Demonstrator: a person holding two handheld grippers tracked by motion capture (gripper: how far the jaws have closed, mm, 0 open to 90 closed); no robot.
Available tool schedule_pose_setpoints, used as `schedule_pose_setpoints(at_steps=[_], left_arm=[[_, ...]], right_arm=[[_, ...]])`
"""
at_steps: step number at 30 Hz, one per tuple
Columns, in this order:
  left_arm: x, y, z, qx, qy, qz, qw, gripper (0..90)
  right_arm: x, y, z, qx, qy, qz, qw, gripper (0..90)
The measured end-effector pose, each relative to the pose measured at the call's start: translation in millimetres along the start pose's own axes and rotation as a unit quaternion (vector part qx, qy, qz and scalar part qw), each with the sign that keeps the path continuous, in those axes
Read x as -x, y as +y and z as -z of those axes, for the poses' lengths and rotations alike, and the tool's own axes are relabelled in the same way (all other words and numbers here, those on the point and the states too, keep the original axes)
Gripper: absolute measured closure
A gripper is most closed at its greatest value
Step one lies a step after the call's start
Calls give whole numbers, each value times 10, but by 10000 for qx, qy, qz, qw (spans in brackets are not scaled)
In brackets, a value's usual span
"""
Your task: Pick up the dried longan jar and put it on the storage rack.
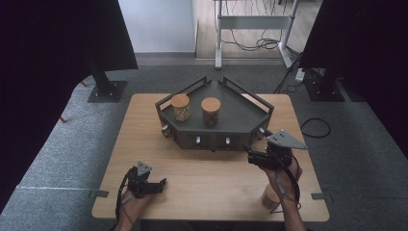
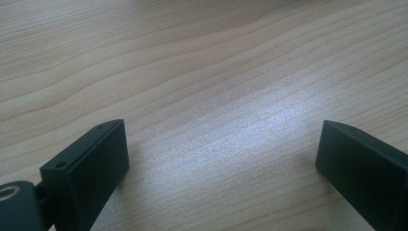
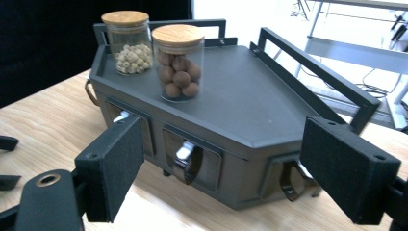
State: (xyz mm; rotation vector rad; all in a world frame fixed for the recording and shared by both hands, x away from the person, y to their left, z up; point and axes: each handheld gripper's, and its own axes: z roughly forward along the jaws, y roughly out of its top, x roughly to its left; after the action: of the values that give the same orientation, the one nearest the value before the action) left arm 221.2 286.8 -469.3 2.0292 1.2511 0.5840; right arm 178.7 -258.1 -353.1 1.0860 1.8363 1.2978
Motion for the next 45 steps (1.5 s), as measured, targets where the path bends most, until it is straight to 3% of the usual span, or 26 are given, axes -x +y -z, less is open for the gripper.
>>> schedule_pose_setpoints(at_steps=[13, 24, 32, 45], left_arm=[[6, 1, 0, -4, 13, 5, 10000, 40], [5, 0, 0, -3, 11, 3, 10000, 40], [6, 1, 1, -9, 14, -2, 10000, 39], [8, 1, 2, -10, 17, -1, 10000, 39]], right_arm=[[76, -189, 144, 43, -193, -22, 9998, 155], [154, -488, 224, 8, -468, -229, 9986, 155], [167, -733, 301, -8, -873, -281, 9958, 155], [200, -1075, 345, -37, -1284, -457, 9907, 156]])
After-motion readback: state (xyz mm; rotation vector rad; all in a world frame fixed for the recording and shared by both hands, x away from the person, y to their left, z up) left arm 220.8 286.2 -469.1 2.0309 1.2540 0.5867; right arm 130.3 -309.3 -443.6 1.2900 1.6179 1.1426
